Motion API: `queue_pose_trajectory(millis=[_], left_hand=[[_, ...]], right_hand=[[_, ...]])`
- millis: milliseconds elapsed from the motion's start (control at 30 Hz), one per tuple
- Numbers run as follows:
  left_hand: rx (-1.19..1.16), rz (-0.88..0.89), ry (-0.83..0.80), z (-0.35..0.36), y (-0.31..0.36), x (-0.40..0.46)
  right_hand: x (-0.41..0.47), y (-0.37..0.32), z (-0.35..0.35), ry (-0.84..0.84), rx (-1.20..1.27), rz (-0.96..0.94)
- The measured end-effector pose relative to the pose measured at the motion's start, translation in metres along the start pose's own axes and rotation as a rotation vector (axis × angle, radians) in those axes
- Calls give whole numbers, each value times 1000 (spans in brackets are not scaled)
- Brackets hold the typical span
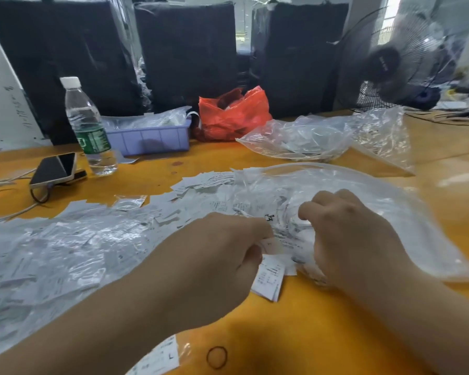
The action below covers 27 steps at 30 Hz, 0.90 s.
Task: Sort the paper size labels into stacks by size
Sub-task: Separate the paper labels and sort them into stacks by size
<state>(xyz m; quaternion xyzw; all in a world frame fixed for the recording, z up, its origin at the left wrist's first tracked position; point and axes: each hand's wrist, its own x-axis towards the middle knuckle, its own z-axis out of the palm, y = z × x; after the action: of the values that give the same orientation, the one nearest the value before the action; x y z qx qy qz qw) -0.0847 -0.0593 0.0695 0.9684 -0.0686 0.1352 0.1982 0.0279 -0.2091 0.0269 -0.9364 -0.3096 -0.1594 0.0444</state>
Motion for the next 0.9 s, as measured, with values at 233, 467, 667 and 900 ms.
queue_pose_trajectory(millis=[233,467,667,900], left_hand=[[32,1,-116,16,-4,28],[-64,-72,-180,19,-13,29],[-73,-90,-173,11,-16,23],[-21,-86,-155,8,-21,11]], right_hand=[[-3,3,12,-153,-19,106],[-2,2,11,-18,38,75],[-3,3,13,112,257,91],[-6,0,13,222,367,75]])
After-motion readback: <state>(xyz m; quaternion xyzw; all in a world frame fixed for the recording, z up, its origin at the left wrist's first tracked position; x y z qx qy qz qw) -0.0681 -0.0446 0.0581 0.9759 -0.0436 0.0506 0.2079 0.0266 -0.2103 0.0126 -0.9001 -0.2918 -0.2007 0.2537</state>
